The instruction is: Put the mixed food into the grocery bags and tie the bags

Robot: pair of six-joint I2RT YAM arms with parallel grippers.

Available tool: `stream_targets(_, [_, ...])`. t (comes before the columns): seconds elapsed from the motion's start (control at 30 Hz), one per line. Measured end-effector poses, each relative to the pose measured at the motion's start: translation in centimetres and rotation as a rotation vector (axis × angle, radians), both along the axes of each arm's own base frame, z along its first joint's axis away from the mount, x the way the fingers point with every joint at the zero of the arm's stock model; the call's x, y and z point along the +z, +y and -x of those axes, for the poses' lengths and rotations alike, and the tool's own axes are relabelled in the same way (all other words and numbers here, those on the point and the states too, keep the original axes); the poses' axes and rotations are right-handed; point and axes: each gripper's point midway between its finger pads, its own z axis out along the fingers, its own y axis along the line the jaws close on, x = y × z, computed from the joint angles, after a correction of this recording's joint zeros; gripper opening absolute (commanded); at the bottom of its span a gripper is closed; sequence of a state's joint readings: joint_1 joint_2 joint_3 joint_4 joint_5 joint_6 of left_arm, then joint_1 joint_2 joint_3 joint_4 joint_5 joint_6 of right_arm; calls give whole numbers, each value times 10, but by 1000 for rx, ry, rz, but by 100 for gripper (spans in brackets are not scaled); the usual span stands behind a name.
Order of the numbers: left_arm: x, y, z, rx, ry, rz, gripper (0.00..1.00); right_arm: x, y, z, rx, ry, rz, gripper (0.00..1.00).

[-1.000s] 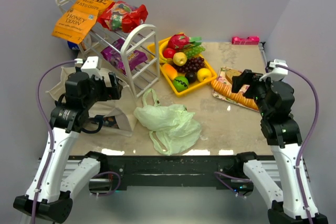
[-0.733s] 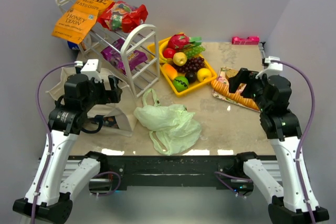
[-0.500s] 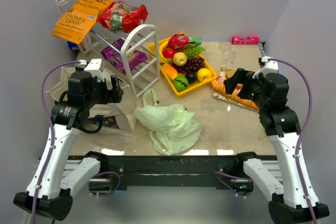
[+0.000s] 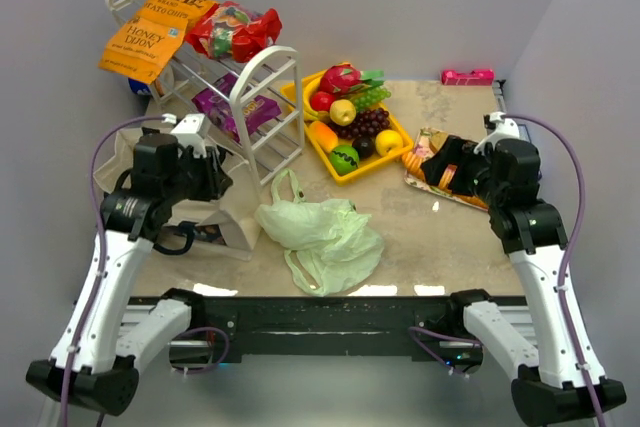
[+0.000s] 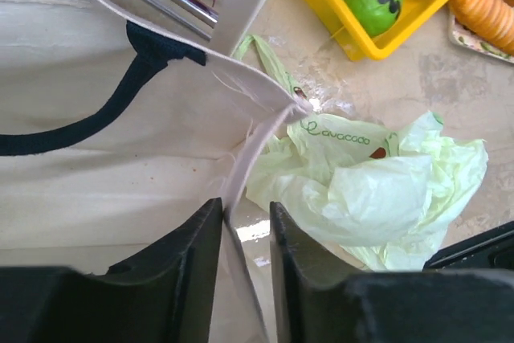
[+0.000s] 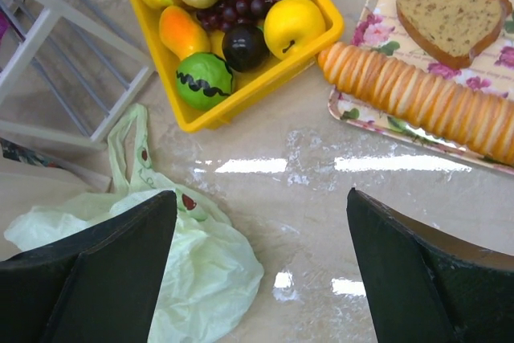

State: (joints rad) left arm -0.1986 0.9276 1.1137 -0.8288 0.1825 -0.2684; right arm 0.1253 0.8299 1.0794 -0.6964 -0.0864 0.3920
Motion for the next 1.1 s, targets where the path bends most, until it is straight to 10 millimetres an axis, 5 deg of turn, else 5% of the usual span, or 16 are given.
stream_targets(0.17, [21,-1,18,-34,-84,24,6,2,10,5,65,-7,-13,84])
stream_targets(0.3, [13,-4,28,-59,-71,35,0,1,23,13,159,-14,-25,87])
stream_targets(0.47, [-6,-2,42,-51,-48,48,34,-27,31,33,224,29,-44,89])
stream_targets(0.6, [-2,1,45,-25,-70,56,48,-46,34,46,248,86,-56,89])
stream_targets(0.73, [5,6,39,10,-80,42,73,-50,34,49,256,102,-53,90])
stream_targets(0.87, [23,17,27,77,-117,4,78,-53,34,48,263,109,-43,90])
stream_targets(1.0, [20,26,19,124,-102,-32,76,-56,35,46,275,125,-40,91])
stream_targets(1.07, [13,28,18,135,-82,-46,69,-58,36,45,279,136,-40,91])
stream_targets(1.1, [7,29,18,137,-70,-50,54,-59,36,45,280,140,-40,90])
